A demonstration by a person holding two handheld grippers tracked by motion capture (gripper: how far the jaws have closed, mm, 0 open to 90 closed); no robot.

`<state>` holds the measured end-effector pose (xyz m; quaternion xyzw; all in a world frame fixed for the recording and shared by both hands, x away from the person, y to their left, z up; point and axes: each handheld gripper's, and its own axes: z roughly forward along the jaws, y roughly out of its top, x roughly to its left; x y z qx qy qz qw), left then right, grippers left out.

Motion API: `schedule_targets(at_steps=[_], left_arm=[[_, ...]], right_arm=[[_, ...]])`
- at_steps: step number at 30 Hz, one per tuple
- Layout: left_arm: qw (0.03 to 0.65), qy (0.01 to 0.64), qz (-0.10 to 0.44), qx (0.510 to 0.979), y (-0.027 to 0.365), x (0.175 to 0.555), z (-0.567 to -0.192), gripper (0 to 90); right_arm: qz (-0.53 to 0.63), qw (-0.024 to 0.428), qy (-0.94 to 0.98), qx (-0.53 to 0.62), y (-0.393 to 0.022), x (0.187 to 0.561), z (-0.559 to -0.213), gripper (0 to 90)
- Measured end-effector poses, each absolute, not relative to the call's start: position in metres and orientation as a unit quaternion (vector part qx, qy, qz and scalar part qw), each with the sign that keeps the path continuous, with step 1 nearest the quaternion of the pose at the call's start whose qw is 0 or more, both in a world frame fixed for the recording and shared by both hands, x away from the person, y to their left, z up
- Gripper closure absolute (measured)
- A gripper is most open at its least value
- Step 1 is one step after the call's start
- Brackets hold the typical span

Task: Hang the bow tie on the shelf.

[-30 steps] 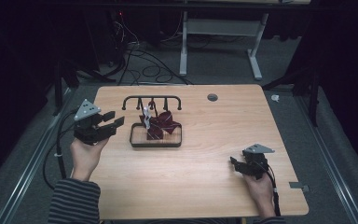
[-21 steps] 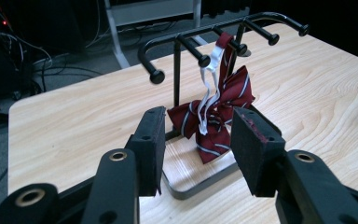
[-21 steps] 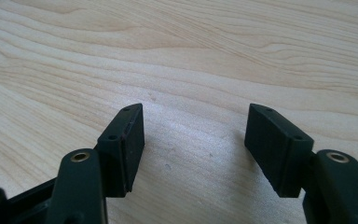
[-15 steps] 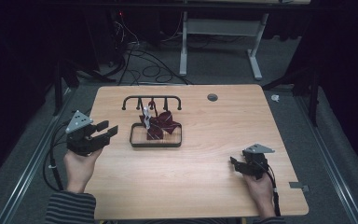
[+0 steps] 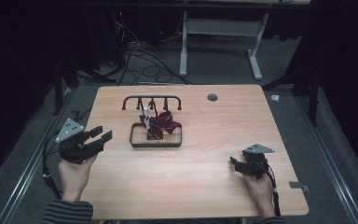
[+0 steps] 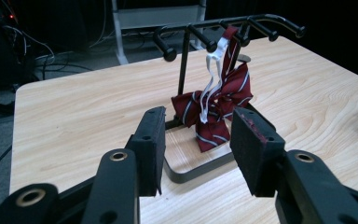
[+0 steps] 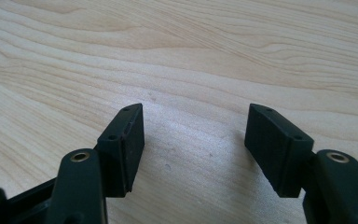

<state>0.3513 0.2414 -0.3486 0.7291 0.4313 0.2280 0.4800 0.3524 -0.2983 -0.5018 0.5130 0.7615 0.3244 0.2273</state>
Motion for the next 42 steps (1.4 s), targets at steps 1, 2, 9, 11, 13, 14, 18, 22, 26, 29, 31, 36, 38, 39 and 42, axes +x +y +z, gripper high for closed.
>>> schedule_targets(at_steps=[1,2,9,11,13,14,18,22,26,29,31,36,38,39,42], left_arm=[[0.481,0.434,0.229,0.727,0.244,0.349,-0.350,56.0],[0.481,0.434,0.229,0.727,0.244,0.349,-0.350,56.0],[0.487,0.446,0.227,0.716,0.253,0.340,-0.357,55.5],[0.486,0.450,0.227,0.714,0.255,0.339,-0.360,55.5],[0.486,0.453,0.225,0.713,0.256,0.338,-0.362,55.4],[0.485,0.454,0.225,0.713,0.257,0.337,-0.364,55.4],[0.482,0.457,0.223,0.713,0.259,0.334,-0.368,55.1],[0.484,0.460,0.223,0.710,0.261,0.331,-0.372,54.8],[0.477,0.463,0.223,0.713,0.261,0.331,-0.377,53.9],[0.472,0.465,0.222,0.715,0.262,0.331,-0.380,53.6],[0.473,0.468,0.220,0.713,0.263,0.330,-0.383,53.4],[0.474,0.470,0.219,0.712,0.263,0.327,-0.386,53.0],[0.473,0.471,0.219,0.712,0.263,0.327,-0.387,53.0],[0.474,0.472,0.218,0.711,0.263,0.327,-0.388,52.9],[0.475,0.473,0.217,0.709,0.263,0.327,-0.390,52.7]], right_arm=[[0.324,0.227,0.761,0.514,-0.298,0.352,-0.502,39.2],[0.324,0.227,0.761,0.514,-0.298,0.352,-0.502,39.2],[0.324,0.227,0.761,0.514,-0.298,0.352,-0.502,39.2],[0.324,0.227,0.761,0.514,-0.298,0.352,-0.502,39.2],[0.324,0.227,0.761,0.514,-0.298,0.352,-0.502,39.2],[0.324,0.228,0.761,0.514,-0.298,0.352,-0.502,39.2],[0.324,0.228,0.761,0.513,-0.298,0.353,-0.502,39.2],[0.324,0.228,0.761,0.514,-0.298,0.352,-0.502,39.2],[0.324,0.228,0.761,0.514,-0.298,0.352,-0.502,39.2],[0.324,0.228,0.761,0.514,-0.298,0.352,-0.502,39.2],[0.324,0.228,0.761,0.514,-0.298,0.352,-0.502,39.2],[0.324,0.228,0.761,0.513,-0.298,0.352,-0.502,39.2],[0.324,0.228,0.761,0.514,-0.298,0.352,-0.502,39.2],[0.324,0.228,0.761,0.513,-0.298,0.352,-0.502,39.2],[0.324,0.228,0.761,0.514,-0.298,0.352,-0.502,39.1]])
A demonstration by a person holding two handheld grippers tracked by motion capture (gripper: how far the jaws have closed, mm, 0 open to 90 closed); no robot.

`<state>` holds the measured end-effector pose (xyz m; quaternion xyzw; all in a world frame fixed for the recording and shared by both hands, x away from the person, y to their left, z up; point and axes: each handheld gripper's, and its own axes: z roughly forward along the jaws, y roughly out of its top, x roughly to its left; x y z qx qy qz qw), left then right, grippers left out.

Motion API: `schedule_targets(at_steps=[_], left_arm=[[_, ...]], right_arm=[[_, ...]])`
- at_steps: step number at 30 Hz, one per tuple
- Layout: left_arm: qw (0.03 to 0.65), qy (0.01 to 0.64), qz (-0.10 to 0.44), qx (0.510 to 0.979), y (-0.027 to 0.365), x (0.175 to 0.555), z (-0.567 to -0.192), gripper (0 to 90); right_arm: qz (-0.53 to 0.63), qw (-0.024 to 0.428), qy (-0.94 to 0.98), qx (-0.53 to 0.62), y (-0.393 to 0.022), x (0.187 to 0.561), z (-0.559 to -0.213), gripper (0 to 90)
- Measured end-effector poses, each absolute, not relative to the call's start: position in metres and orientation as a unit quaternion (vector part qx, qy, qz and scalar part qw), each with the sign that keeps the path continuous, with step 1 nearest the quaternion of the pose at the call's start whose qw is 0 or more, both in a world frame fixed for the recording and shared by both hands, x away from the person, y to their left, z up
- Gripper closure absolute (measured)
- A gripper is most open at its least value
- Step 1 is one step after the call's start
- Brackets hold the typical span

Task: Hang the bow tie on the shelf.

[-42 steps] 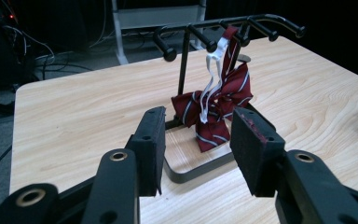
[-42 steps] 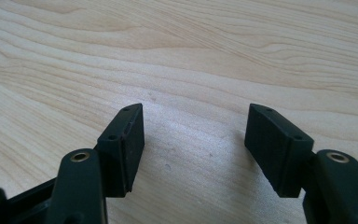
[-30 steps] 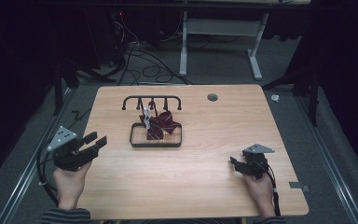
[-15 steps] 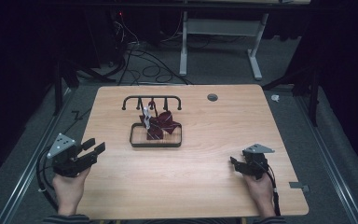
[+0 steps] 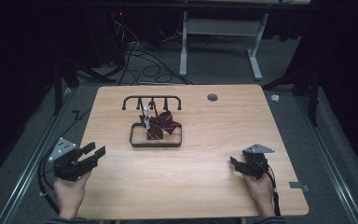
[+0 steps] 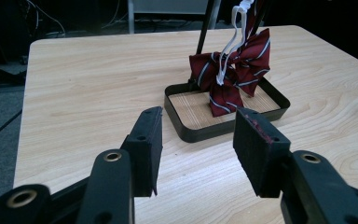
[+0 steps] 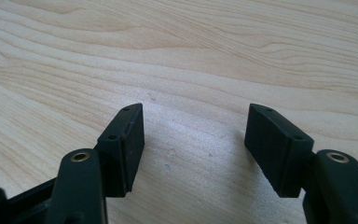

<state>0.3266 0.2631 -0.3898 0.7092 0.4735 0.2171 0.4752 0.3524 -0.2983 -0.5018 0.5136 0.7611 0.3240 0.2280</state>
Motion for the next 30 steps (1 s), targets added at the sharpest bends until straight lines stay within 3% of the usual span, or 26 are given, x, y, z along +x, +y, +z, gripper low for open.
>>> schedule_targets(at_steps=[30], left_arm=[[0.468,0.494,0.197,0.706,0.260,0.325,-0.421,50.5]], right_arm=[[0.324,0.228,0.761,0.514,-0.298,0.352,-0.502,39.1]])
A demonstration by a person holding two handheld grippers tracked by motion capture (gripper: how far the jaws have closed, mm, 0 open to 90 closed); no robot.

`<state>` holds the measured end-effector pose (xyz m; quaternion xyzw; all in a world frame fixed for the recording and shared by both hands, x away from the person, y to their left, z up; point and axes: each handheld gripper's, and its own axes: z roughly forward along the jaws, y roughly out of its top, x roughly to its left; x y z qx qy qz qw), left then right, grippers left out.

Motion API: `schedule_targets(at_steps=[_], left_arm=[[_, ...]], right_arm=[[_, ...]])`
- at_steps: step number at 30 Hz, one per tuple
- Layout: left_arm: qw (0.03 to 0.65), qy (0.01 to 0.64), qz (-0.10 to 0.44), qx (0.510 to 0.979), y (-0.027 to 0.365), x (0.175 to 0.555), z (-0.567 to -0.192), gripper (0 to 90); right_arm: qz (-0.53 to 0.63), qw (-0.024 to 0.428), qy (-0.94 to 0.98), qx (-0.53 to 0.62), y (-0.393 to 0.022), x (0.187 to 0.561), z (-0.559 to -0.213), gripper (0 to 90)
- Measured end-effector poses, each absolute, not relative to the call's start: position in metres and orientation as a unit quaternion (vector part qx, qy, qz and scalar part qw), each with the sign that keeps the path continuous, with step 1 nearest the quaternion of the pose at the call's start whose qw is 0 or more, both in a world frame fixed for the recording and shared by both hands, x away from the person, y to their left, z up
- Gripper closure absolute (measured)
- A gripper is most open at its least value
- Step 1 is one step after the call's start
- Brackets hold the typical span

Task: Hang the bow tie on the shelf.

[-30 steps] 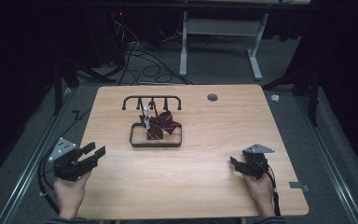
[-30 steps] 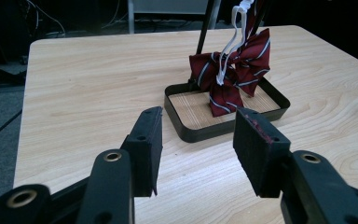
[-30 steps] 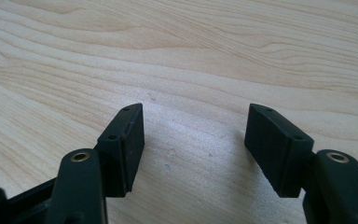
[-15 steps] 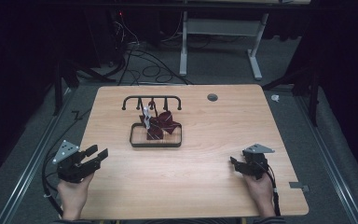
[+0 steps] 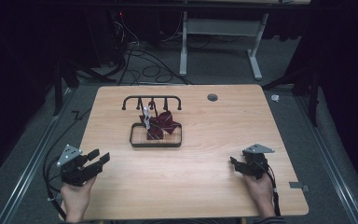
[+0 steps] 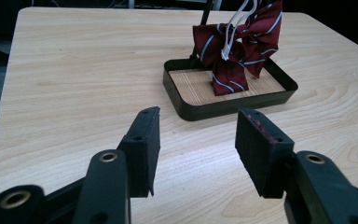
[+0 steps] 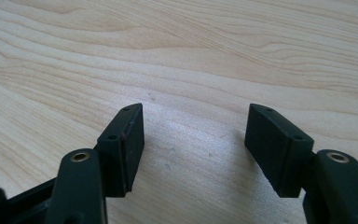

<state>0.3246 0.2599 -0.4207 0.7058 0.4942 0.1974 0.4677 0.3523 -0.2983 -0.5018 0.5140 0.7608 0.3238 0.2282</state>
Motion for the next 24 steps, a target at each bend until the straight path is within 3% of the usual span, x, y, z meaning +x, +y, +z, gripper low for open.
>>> schedule_targets(at_steps=[24], left_arm=[[0.458,0.514,0.189,0.700,0.261,0.322,-0.437,48.2]], right_arm=[[0.324,0.228,0.760,0.515,-0.298,0.352,-0.502,39.1]])
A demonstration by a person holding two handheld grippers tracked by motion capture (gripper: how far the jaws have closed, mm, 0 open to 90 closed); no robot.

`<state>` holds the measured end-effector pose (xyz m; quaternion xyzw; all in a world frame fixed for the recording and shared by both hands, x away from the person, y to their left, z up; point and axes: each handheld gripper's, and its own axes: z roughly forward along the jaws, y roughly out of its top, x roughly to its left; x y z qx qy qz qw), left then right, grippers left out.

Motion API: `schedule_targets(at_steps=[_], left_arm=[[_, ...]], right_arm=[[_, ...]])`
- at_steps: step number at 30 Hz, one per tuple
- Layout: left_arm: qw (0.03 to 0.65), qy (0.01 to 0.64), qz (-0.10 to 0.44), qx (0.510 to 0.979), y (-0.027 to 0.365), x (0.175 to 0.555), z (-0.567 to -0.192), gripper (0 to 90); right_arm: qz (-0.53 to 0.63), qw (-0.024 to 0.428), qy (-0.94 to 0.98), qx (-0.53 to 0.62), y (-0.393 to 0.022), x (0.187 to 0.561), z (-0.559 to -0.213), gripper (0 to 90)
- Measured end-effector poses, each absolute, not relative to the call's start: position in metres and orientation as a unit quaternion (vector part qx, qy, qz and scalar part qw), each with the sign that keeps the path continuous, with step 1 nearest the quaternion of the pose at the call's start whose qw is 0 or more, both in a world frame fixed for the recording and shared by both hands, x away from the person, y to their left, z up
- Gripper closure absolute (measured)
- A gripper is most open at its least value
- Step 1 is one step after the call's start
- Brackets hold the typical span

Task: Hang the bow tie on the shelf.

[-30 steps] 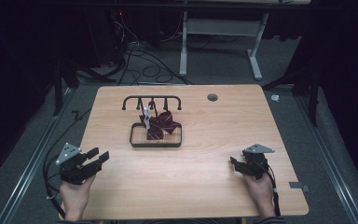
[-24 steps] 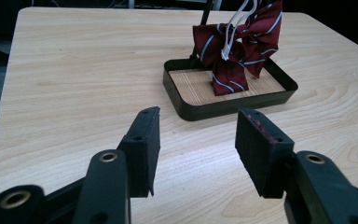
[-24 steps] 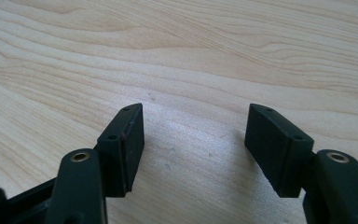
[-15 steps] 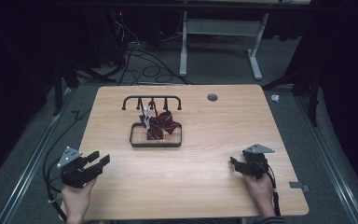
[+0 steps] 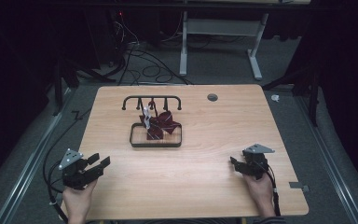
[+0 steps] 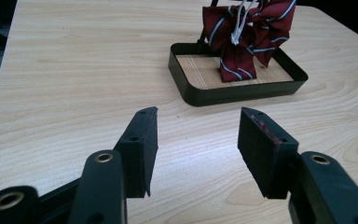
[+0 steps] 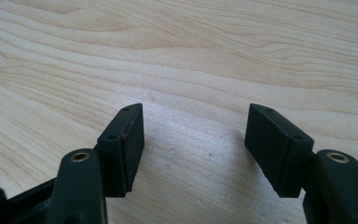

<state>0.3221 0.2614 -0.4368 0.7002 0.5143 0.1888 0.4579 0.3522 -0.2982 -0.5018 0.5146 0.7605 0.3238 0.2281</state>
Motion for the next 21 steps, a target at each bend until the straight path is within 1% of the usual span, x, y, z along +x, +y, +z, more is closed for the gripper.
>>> schedule_targets(at_steps=[21], left_arm=[[0.428,0.514,0.171,0.724,0.244,0.333,-0.456,47.0]], right_arm=[[0.324,0.228,0.761,0.515,-0.298,0.352,-0.502,39.1]])
